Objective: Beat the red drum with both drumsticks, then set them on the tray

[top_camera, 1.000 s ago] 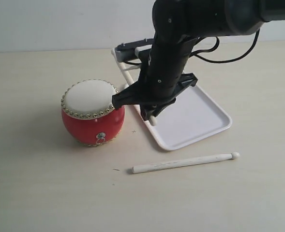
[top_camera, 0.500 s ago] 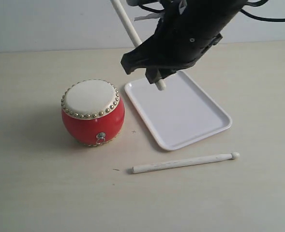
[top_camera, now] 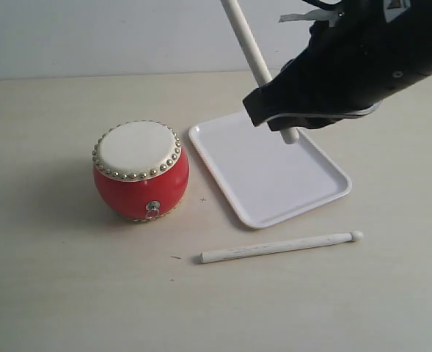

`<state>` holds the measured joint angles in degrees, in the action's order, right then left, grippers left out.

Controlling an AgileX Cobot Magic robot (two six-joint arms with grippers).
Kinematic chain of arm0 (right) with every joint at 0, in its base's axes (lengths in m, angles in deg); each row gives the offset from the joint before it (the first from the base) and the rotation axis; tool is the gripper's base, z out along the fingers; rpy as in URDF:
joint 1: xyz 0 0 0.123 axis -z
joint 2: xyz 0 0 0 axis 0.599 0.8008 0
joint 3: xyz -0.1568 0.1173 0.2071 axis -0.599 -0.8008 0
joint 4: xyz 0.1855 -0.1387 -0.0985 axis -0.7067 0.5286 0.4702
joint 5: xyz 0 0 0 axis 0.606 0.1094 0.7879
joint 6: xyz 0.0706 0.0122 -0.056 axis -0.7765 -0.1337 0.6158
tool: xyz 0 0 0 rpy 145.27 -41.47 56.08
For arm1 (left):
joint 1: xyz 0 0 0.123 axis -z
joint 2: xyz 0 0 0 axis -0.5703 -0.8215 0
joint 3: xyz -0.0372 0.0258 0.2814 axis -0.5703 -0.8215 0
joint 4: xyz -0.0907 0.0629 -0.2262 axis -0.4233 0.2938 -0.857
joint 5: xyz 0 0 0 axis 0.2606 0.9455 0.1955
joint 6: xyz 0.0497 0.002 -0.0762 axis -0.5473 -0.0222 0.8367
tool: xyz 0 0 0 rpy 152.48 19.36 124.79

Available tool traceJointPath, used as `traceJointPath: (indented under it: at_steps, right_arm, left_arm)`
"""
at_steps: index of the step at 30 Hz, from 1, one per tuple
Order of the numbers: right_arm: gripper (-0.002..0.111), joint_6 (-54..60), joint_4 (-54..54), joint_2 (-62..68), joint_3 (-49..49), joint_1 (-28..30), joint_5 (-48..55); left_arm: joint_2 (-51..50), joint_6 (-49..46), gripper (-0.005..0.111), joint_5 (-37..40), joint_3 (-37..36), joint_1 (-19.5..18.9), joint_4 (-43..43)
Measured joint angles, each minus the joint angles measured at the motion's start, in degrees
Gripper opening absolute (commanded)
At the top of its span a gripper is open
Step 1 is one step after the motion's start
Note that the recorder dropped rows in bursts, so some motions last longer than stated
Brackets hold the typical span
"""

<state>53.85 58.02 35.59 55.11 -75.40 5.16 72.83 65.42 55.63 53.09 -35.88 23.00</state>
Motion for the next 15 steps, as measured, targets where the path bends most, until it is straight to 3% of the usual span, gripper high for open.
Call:
traceJointPath:
  at_steps: [8,15]
  right_arm:
    - [0.0,0.0,-0.24,-5.37,-2.44,0.0,-0.9]
    - [0.0,0.0,1.28,-7.32,-2.44,0.67,-1.26]
  left_arm:
    - [0.0,14.3,0.0,-8.17,0.13,0.0,-0.22]
    - [0.0,17.0,0.0,-11.84,0.85,0.0,-1.08]
